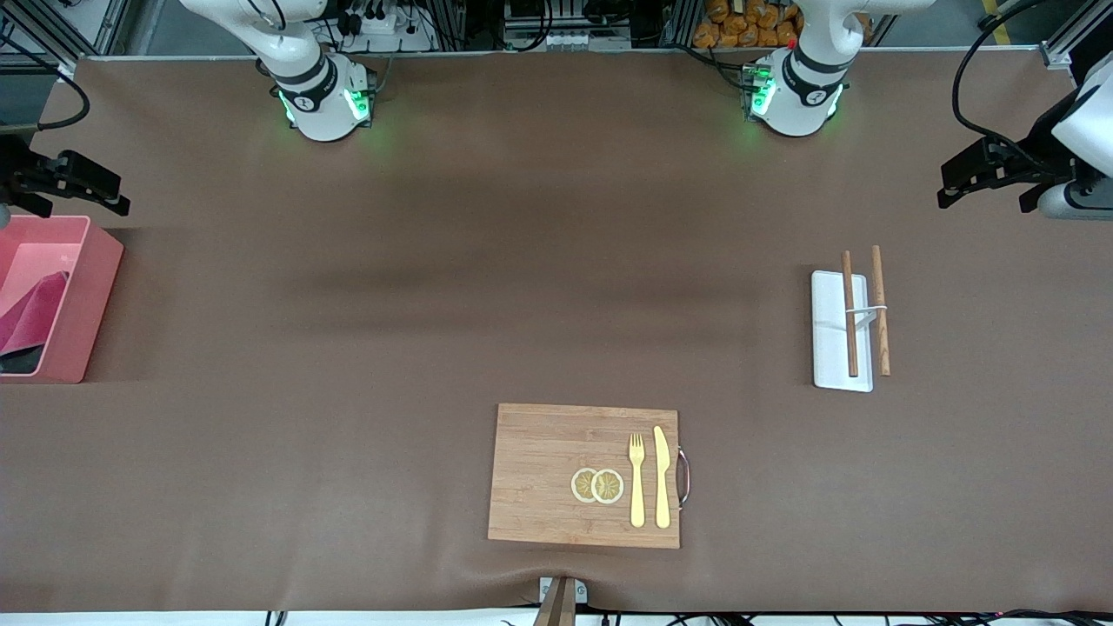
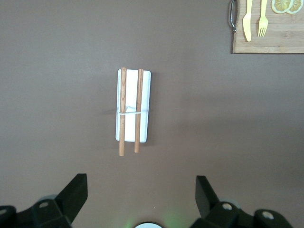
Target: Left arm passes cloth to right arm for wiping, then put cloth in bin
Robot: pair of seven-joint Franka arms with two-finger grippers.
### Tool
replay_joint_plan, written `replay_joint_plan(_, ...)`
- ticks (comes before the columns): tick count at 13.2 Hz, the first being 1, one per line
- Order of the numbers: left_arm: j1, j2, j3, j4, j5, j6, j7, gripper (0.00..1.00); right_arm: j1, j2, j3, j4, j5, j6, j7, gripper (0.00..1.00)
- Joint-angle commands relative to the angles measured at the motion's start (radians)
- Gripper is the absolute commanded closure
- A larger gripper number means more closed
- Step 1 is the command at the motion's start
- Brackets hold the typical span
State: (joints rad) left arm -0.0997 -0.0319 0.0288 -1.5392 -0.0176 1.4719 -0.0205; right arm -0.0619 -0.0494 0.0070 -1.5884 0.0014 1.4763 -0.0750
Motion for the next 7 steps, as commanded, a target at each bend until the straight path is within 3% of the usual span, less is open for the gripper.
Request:
replay_joint_plan(1,0.003,-0.005,-0.001,-0.005,0.015,0.011,0.004,0.00,0.034,-0.012,-0.018,-0.005,0.009,0.007,0.015,0.00)
replay_joint_plan(3,0.005,-0.005,-0.003,-0.005,0.015,0.011,0.004,0.00,0.033,-0.003,-0.025,-0.005,0.012,0.074,0.014,0.00)
replay_joint_plan(7,0.005,-0.005,-0.001,-0.005,0.015,0.011,0.004,0.00,0.037,0.008,-0.025,0.002,0.011,0.075,0.014,0.00)
